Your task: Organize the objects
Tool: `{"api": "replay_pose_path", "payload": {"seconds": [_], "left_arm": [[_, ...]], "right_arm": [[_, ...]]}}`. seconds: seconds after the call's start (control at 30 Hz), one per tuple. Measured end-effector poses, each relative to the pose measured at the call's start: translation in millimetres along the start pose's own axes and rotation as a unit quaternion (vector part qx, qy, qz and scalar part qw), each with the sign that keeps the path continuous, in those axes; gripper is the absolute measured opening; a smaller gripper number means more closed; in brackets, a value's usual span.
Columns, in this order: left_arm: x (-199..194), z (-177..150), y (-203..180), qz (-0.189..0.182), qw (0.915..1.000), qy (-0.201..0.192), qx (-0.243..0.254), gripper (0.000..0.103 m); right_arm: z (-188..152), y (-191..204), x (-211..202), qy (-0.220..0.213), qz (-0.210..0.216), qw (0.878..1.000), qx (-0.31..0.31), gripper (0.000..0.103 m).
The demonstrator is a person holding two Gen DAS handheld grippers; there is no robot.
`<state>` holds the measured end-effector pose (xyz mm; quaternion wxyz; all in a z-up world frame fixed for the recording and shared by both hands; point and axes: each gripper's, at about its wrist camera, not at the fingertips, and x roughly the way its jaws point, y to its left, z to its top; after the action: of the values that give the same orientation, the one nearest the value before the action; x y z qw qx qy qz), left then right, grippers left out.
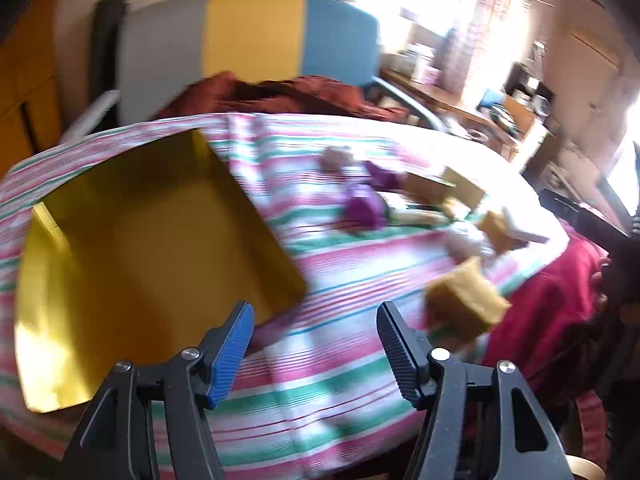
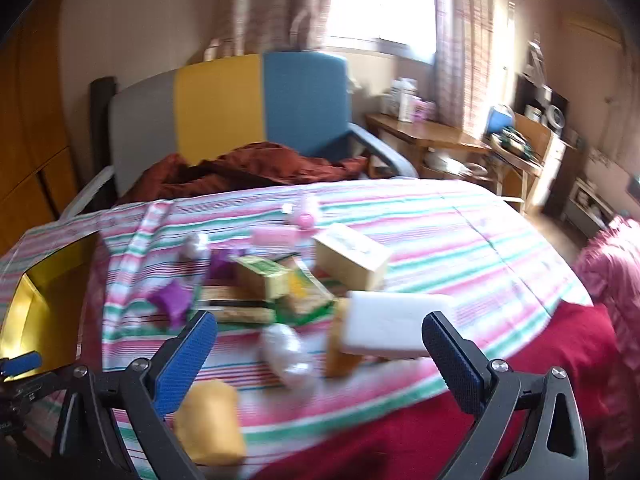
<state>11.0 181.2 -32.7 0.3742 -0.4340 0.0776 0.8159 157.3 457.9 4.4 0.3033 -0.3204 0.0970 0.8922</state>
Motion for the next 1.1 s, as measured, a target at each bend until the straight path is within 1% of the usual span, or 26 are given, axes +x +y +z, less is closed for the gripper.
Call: {"api": "replay_pose_path", "payload": {"seconds": [0.03, 0.1, 0.17, 0.23, 0.3, 0.37, 0.43, 0.5, 0.6, 0.63, 0.7, 0.77, 0.8, 0.83, 0.9, 1.0, 1.1], "left_arm": [[4.2, 3.0, -10.0, -0.023, 0.9997, 0.006, 0.008, 0.068], [13.7, 8.1, -31.3, -0.066, 0.9973, 0.020, 0.025, 0.074], [26.9, 12.9, -49.7, -0.094, 0.9942, 0.040, 0.032, 0.082], [39.4, 16.7, -68.6, -0.122, 0.9902, 0.061, 0.032, 0.082], [51.0, 19.1, -90.4, -0.128, 0.9882, 0.069, 0.050, 0.084], [62.2, 20.5, -105.3, -0.128, 0.9872, 0.075, 0.058, 0.085], [74.1, 20.2, -120.5, -0.135, 0.9845, 0.090, 0.067, 0.086], [84.2, 17.0, -128.0, -0.128, 0.9837, 0.102, 0.075, 0.087], [101.0, 10.8, -133.8, -0.118, 0.9825, 0.120, 0.080, 0.087], [104.8, 9.0, -133.9, -0.109, 0.9833, 0.121, 0.081, 0.087], [109.4, 7.8, -130.3, -0.104, 0.9829, 0.128, 0.082, 0.087], [113.8, 5.8, -124.1, -0.105, 0.9822, 0.135, 0.078, 0.083], [115.7, 4.7, -120.8, -0.113, 0.9808, 0.141, 0.074, 0.079], [117.3, 3.7, -116.4, -0.126, 0.9792, 0.145, 0.066, 0.078], [116.1, 3.5, -113.7, -0.132, 0.9786, 0.144, 0.066, 0.077], [113.0, 2.7, -110.5, -0.138, 0.9778, 0.139, 0.074, 0.073], [111.8, 3.1, -109.5, -0.143, 0.9768, 0.138, 0.080, 0.073]], "right_arm": [[-0.4, -11.4, -1.2, 0.001, -0.009, 1.000, 0.008, 0.103], [-0.7, -27.1, -3.4, 0.003, -0.024, 1.000, 0.019, 0.103], [-1.6, -37.3, -4.8, 0.006, -0.031, 0.999, 0.025, 0.103], [-3.1, -42.0, -6.2, 0.012, -0.034, 0.999, 0.026, 0.103], [-4.7, -46.9, -6.8, 0.015, -0.037, 0.999, 0.024, 0.103], [-7.1, -47.8, -5.1, 0.021, -0.041, 0.999, 0.023, 0.103], [-8.0, -54.2, -1.5, 0.026, -0.041, 0.999, 0.022, 0.103], [-5.5, -60.3, 2.4, 0.034, -0.037, 0.999, 0.010, 0.103], [-0.9, -61.7, 16.5, 0.063, -0.013, 0.997, -0.037, 0.103], [0.6, -61.6, 21.7, 0.075, -0.005, 0.996, -0.053, 0.103], [3.9, -60.5, 32.2, 0.094, 0.010, 0.991, -0.093, 0.103], [6.6, -56.9, 43.7, 0.114, 0.022, 0.982, -0.147, 0.103], [6.2, -53.7, 49.8, 0.125, 0.027, 0.976, -0.178, 0.103], [5.6, -49.7, 56.3, 0.136, 0.029, 0.967, -0.211, 0.103], [3.4, -42.5, 72.4, 0.168, 0.041, 0.947, -0.271, 0.103], [5.8, -35.9, 93.9, 0.211, 0.061, 0.917, -0.332, 0.103], [10.0, -30.4, 113.0, 0.240, 0.057, 0.892, -0.378, 0.103]]}}
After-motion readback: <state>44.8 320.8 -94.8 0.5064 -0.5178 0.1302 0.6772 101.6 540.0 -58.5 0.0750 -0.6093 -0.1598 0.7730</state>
